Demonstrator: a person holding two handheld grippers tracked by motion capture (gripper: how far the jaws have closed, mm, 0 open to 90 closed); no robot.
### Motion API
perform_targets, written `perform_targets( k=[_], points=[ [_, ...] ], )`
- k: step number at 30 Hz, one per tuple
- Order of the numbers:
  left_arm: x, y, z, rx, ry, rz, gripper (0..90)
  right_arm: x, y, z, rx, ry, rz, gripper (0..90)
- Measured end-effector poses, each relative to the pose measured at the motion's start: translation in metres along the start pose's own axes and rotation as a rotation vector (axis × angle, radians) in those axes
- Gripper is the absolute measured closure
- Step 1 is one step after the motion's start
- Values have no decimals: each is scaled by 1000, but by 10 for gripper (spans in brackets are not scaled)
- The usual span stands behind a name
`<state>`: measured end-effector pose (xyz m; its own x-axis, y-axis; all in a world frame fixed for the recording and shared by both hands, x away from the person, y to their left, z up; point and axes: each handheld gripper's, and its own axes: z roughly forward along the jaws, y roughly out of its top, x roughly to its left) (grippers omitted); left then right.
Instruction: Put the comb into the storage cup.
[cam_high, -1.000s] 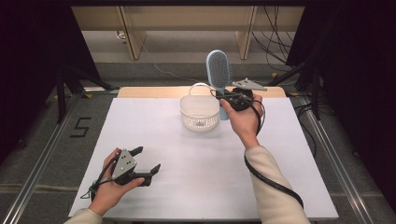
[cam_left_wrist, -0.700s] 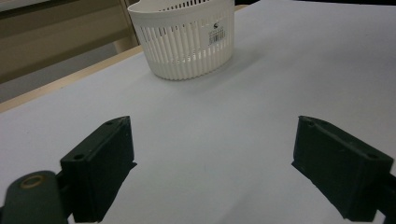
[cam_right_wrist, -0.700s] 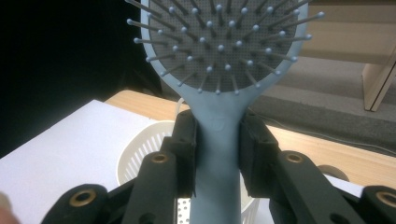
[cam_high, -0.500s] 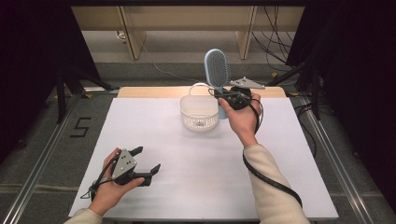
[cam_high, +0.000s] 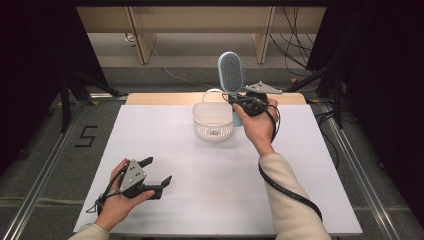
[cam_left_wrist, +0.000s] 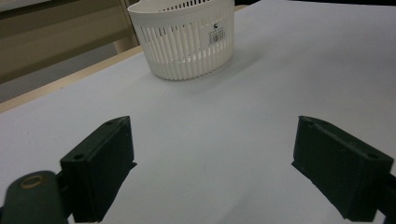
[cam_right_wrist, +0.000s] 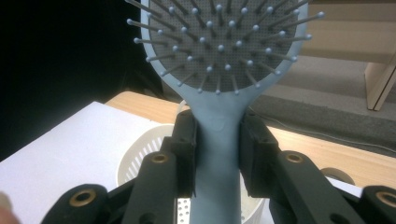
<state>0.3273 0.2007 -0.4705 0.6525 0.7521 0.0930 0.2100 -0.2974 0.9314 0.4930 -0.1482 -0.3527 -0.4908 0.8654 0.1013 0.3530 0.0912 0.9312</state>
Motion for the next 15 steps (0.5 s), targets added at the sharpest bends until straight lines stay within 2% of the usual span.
perform_targets(
  k=[15],
  points=[
    [0, 0, 0, -1, -1, -2, 119, 1, 4, 5, -2, 2, 0, 704]
  ],
)
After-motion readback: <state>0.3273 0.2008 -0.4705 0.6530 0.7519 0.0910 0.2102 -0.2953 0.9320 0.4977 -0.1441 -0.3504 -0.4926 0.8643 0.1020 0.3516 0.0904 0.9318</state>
